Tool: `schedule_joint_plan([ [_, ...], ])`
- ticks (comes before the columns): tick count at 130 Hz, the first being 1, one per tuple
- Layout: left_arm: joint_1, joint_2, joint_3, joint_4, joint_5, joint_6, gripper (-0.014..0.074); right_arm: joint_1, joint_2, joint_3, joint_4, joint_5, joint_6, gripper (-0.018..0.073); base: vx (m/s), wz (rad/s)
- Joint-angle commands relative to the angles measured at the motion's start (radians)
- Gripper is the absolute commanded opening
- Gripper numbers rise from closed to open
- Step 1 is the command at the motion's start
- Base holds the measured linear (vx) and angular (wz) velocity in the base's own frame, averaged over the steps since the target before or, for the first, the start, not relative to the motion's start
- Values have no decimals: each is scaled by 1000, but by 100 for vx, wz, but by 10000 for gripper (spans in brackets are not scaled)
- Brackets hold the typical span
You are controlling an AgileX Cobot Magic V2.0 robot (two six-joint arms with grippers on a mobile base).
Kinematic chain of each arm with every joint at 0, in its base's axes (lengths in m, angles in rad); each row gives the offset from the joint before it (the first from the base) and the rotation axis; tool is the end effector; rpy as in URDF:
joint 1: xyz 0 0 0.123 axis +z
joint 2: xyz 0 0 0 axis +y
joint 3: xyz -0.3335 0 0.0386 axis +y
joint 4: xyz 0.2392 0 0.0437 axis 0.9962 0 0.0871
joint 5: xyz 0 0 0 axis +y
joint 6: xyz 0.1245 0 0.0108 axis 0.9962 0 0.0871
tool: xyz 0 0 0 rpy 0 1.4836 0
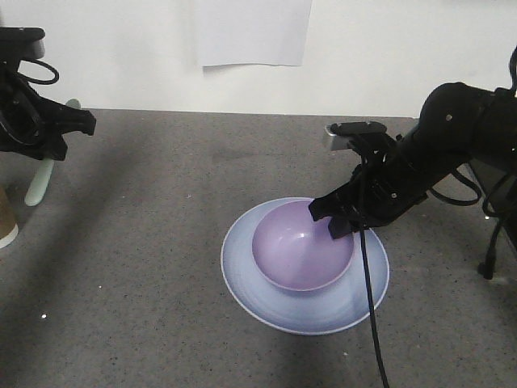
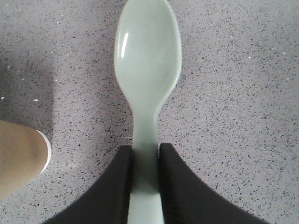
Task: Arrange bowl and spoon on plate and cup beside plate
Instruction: 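Lower the lavender bowl onto the plate center with the right gripper, then open the right gripper and raise it away from the bowl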
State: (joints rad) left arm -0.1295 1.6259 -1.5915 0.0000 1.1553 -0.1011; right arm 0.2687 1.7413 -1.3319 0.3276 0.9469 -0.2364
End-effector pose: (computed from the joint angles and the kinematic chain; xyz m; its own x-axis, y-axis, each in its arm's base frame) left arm 0.3508 -0.0457 0.3778 -0.8934 0.0146 -0.4491 0.0392 0.9982 -0.0456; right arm 0.3483 0.1298 0.2758 -0.8984 -0.2878 -0.3317 -0.3739 0.8974 0.2340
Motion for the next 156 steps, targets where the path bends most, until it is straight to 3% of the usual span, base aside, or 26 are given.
schedule_joint_plan([
  [1, -5, -42, -23, 0, -35, -2, -8, 0, -28, -27, 19, -32, 0, 137, 0, 0],
  [43, -5, -42, -23, 0, -36, -2, -8, 0, -21, -27, -24, -62, 17, 309, 0, 0],
  [93, -5, -42, -23, 0, -36, -2, -8, -14, -191, -27, -319, -121, 214, 332, 0, 0],
  [106, -5, -42, -23, 0, -36, -2, -8, -55, -248, -27, -367, -120, 260, 332, 0, 0],
  [156, -5, -42, -23, 0, -36, -2, -8, -268, -383, -26, -371, -60, 263, 319, 0, 0],
])
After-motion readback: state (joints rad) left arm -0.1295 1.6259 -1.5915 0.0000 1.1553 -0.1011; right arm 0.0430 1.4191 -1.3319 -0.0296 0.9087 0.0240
